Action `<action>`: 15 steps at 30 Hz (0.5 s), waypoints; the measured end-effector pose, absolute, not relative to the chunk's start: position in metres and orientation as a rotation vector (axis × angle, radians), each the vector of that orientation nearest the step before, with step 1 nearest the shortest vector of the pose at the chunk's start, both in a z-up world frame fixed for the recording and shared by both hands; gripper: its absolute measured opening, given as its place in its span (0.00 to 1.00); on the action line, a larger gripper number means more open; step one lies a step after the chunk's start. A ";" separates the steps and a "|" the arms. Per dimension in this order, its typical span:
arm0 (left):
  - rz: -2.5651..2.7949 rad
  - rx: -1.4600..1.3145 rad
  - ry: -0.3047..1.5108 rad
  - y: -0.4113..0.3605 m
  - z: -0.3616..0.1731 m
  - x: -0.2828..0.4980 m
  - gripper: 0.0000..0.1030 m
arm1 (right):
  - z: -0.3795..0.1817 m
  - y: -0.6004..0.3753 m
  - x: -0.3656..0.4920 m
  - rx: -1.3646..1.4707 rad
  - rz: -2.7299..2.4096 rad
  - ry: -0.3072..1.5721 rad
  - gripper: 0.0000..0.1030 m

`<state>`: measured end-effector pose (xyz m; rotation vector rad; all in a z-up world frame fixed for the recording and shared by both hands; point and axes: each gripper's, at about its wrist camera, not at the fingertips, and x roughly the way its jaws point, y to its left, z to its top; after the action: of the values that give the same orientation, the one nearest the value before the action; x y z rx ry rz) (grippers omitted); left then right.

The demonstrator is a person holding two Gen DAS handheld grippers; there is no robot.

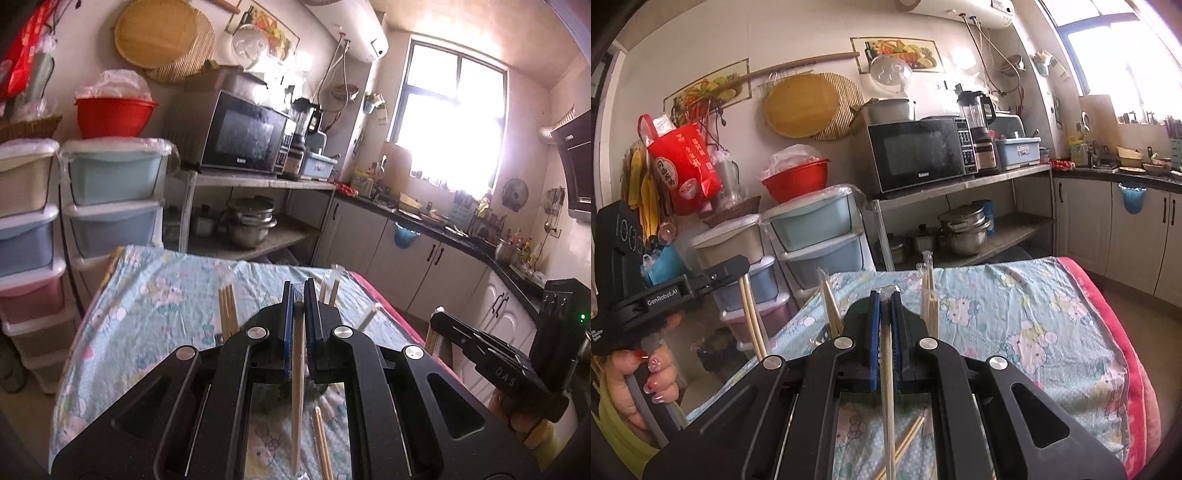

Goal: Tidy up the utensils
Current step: 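Lift the chopsticks with the right tool and carry them over the caddy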

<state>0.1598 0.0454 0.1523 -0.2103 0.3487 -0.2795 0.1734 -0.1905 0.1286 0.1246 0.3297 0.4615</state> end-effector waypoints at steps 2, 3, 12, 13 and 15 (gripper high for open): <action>-0.273 -0.208 0.338 0.046 0.157 0.161 0.03 | 0.132 -0.190 0.175 0.123 0.457 0.316 0.06; -0.269 -0.208 0.333 0.047 0.160 0.161 0.03 | 0.133 -0.190 0.176 0.120 0.451 0.305 0.06; -0.224 -0.195 0.275 0.053 0.181 0.170 0.03 | 0.153 -0.180 0.194 0.073 0.423 0.210 0.06; -0.217 -0.191 0.267 0.054 0.183 0.170 0.03 | 0.156 -0.179 0.195 0.068 0.424 0.199 0.06; -0.202 -0.185 0.253 0.054 0.188 0.173 0.03 | 0.162 -0.175 0.198 0.058 0.426 0.174 0.06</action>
<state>0.1728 0.0544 0.1878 -0.1847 0.2532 -0.2020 0.1979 -0.1747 0.1615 0.0579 0.1742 0.4258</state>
